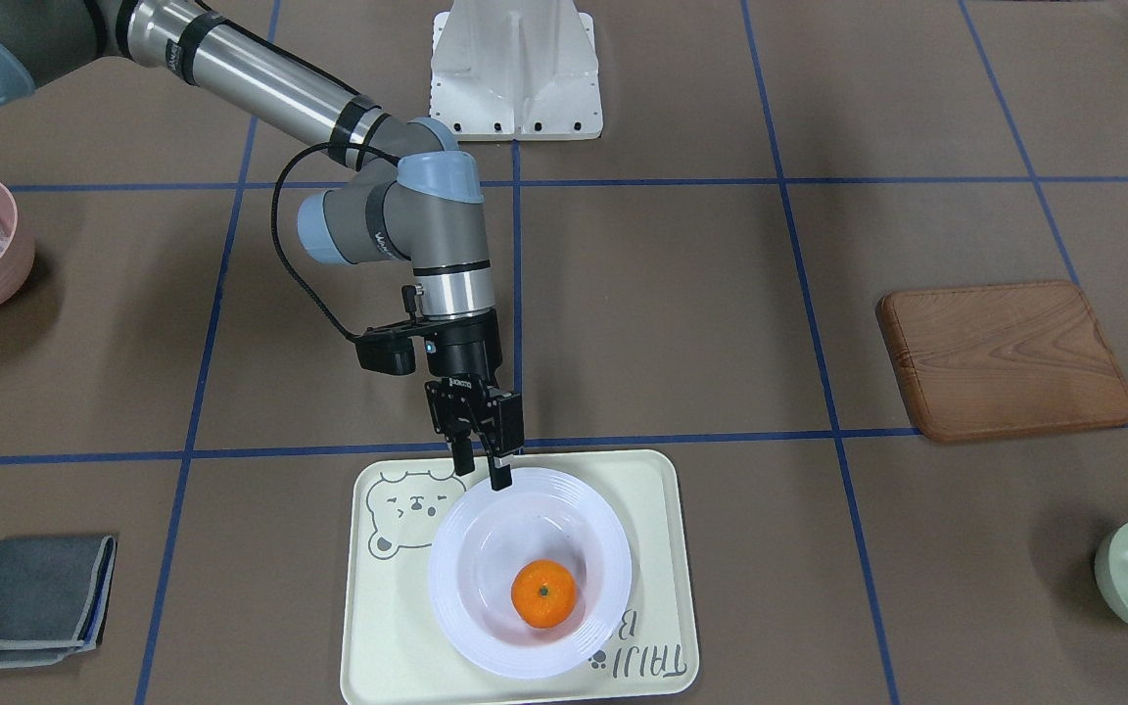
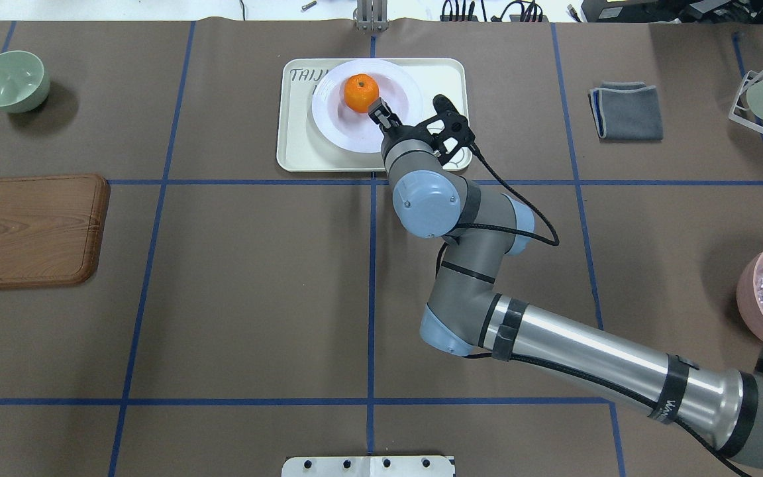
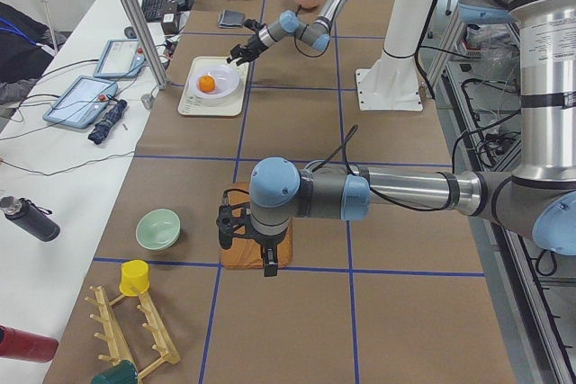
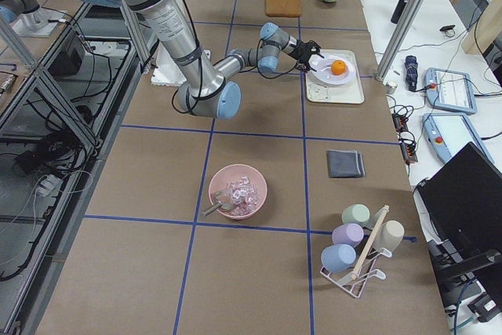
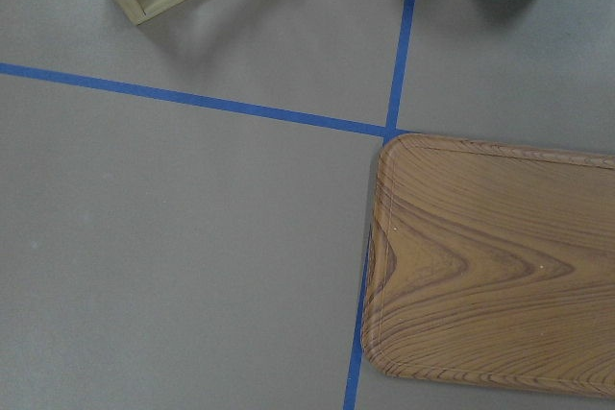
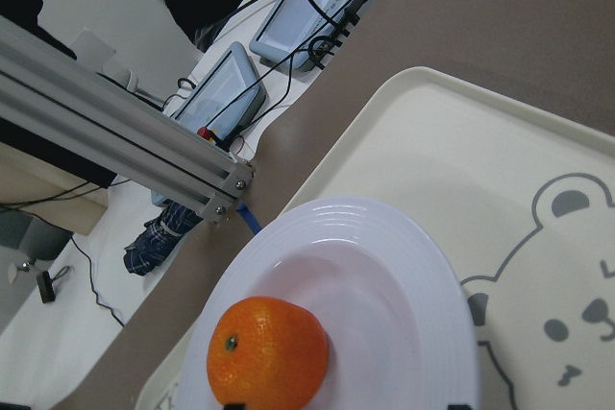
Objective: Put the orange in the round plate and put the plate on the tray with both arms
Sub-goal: 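Slide the plate with the orange using the right gripper onto the bear tray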
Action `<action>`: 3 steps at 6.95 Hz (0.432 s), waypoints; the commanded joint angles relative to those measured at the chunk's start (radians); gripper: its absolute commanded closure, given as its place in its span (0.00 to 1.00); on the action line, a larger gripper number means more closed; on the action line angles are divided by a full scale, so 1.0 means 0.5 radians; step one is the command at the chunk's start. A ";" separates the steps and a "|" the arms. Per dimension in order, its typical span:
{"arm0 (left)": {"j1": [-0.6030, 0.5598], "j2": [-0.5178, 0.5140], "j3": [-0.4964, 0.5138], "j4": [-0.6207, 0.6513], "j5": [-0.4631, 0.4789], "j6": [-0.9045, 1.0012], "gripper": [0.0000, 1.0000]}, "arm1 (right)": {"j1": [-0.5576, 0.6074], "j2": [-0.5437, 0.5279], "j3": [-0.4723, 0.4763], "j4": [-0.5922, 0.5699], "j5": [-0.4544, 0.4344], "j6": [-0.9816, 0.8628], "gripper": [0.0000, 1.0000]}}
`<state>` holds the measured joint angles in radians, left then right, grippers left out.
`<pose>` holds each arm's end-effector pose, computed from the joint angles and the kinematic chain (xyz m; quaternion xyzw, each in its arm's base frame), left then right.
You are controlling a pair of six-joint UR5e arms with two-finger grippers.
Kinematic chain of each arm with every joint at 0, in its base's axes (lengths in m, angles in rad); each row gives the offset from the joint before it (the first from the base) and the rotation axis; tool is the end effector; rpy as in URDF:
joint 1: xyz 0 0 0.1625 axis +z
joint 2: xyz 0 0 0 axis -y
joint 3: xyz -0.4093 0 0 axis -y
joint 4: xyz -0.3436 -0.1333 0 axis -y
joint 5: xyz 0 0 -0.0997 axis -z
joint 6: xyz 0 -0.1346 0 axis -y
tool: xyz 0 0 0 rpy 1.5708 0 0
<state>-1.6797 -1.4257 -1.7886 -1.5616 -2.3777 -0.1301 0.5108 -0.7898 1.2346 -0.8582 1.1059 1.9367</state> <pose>-0.0782 -0.3827 0.6291 0.0250 0.3927 -0.0972 0.9142 -0.5583 -0.5349 0.2624 0.2309 -0.5169 0.4599 0.6842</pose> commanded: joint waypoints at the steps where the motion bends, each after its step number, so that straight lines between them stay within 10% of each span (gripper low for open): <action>1: 0.003 0.001 0.009 0.000 0.003 0.012 0.02 | 0.094 -0.120 0.108 -0.026 0.400 -0.588 0.00; 3: 0.003 0.001 0.018 0.009 0.018 -0.010 0.02 | 0.379 -0.175 0.184 -0.246 1.000 -1.125 0.00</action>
<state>-1.6784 -1.4244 -1.7827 -1.5599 -2.3746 -0.1298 0.6138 -0.8609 1.3026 -0.9185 1.4278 1.5333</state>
